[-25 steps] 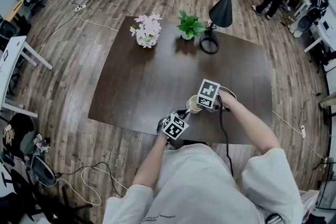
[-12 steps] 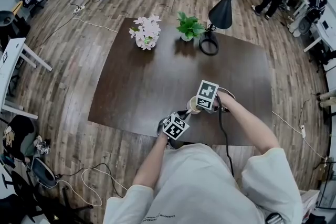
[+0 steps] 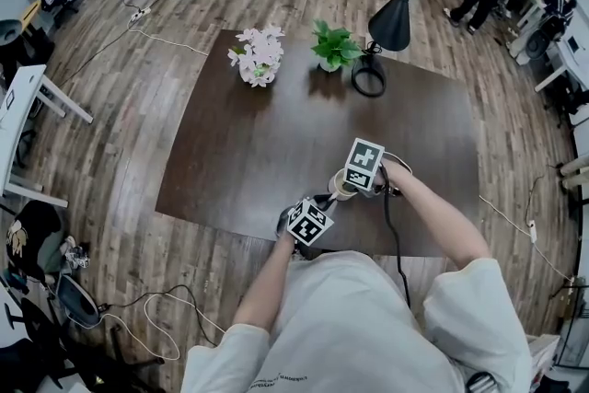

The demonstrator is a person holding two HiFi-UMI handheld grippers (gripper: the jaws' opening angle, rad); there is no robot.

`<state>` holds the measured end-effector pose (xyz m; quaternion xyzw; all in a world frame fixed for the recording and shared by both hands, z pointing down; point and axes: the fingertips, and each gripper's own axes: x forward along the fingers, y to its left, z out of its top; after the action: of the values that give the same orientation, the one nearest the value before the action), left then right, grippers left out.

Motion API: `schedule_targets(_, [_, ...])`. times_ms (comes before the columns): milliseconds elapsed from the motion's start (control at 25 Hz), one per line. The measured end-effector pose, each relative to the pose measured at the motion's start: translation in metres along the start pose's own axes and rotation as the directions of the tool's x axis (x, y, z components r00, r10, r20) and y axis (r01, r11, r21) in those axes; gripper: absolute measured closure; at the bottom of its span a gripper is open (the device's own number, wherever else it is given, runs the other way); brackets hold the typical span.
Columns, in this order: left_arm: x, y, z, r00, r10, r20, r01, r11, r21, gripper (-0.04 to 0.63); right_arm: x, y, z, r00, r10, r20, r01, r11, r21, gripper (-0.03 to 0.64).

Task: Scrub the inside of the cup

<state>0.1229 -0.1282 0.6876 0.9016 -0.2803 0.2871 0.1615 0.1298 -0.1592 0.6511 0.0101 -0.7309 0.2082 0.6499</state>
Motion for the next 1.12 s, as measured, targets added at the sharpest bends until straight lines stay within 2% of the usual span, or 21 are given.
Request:
schedule_targets(480, [0.002,0.0,-0.001,1.0,-0.022,0.003,0.022,1.0,-0.009,0.555,-0.004,-0.019,0.008,0.997,-0.027,0.066,0.022,0.997,0.078,0.525])
schedule_targets(1120, [-0.002,0.001,-0.004,1.0,-0.025,0.014,0.025,0.999,-0.022,0.555,-0.006,-0.042,0.001,0.993,-0.1,0.067,0.091,0.988,0.122,0.525])
